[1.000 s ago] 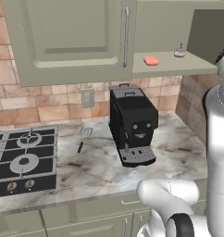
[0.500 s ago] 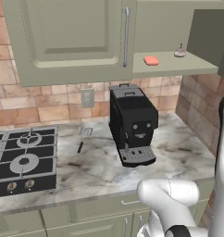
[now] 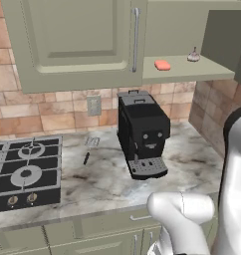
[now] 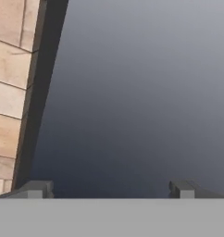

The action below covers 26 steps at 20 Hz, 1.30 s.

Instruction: Pick the bar soap and bar soap from the cabinet and place them on the counter.

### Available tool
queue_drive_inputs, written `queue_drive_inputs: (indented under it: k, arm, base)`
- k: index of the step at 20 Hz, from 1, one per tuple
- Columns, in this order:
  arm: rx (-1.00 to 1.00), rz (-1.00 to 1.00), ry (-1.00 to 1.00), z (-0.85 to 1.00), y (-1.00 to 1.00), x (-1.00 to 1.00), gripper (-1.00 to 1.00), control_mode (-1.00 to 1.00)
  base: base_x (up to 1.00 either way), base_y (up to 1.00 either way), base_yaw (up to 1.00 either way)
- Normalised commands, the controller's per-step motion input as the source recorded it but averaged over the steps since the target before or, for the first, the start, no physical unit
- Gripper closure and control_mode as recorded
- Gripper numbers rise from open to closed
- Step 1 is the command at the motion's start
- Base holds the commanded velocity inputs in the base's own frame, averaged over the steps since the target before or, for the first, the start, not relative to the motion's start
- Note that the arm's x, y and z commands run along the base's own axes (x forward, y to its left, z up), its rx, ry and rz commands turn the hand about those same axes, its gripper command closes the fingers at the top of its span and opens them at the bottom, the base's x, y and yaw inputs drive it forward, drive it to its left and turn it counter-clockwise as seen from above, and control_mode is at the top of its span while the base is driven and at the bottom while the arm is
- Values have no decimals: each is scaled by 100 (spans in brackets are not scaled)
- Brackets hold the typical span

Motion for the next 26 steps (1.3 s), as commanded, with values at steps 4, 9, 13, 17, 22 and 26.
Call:
queue_drive_inputs:
  k: [4, 9, 13, 17, 22, 26]
  arm:
    - [-8, 6, -5, -4, 86, -25, -100, -100]
    - [-1, 8, -3, -3, 79, -17, -100, -100]
    - [0, 12, -10, 0, 57, -7, -100, -100]
    - [-2, 17, -21, 0, 46, -10, -100, -100]
    - [-2, 21, -12, 3, 33, -1, -100, -100]
    - [0, 28, -4, 1, 25, 0, -100, -100]
  base:
    - [0, 0, 0]
    - [0, 0, 0]
    - [0, 0, 0]
    - [0, 0, 0]
    - [0, 0, 0]
    - [0, 0, 0]
